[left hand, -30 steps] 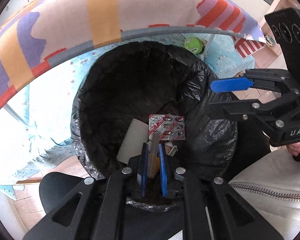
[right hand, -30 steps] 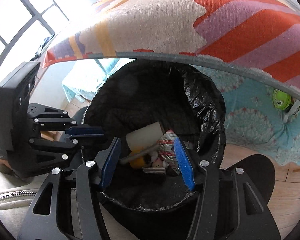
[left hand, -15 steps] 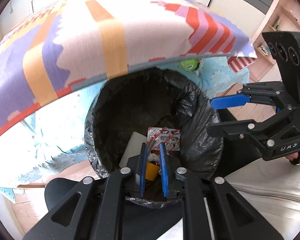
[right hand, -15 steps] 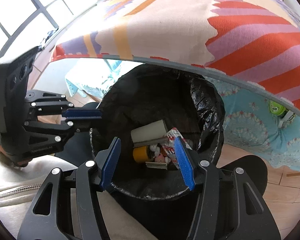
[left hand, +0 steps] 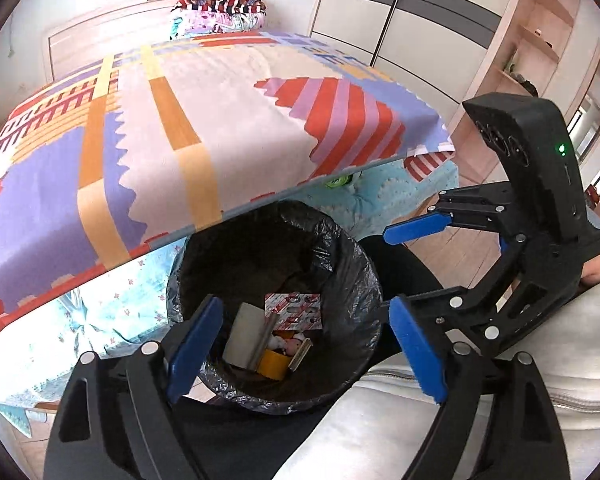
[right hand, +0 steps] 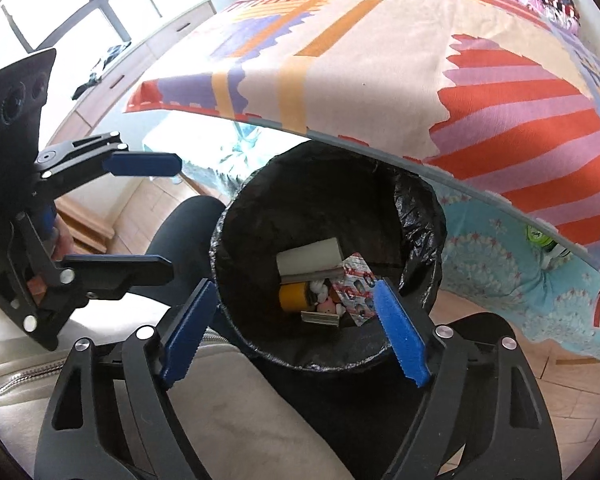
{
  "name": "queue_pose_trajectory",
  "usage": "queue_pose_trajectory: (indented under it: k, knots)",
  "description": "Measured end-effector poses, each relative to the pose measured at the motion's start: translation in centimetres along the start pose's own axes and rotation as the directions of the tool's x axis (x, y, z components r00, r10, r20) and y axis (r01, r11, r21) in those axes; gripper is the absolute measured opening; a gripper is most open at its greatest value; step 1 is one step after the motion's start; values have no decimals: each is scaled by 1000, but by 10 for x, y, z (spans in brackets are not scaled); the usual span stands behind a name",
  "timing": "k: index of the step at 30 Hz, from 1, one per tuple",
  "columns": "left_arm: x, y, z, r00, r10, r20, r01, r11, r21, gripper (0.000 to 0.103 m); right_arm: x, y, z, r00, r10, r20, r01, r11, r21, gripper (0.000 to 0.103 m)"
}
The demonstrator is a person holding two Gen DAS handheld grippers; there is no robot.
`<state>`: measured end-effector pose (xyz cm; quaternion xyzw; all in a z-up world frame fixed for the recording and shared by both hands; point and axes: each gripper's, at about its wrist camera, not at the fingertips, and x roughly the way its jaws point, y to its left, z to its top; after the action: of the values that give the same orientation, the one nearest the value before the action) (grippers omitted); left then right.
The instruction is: Collect trash
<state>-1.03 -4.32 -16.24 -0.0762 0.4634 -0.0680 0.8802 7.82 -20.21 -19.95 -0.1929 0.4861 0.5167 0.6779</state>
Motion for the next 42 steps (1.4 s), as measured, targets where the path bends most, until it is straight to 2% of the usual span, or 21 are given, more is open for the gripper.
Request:
queue_pose_trajectory:
  k: [3,13,42]
  knots:
    - [0,-2,3,1000,22,-15,-22,1000,-2,82,-3,-1,0,1000,-5,-10,5,1000,6,84]
    - [-9,-7,4,1000,-13,-3,13,1000,1,82,-20,6,1,1000,10,-1,-10,1000,-10,85]
    - [-7,-3,2,1000,-14,-9,13,1000,-24,82,-22,10,-1,1000,17,13,-17,1000,-13,85]
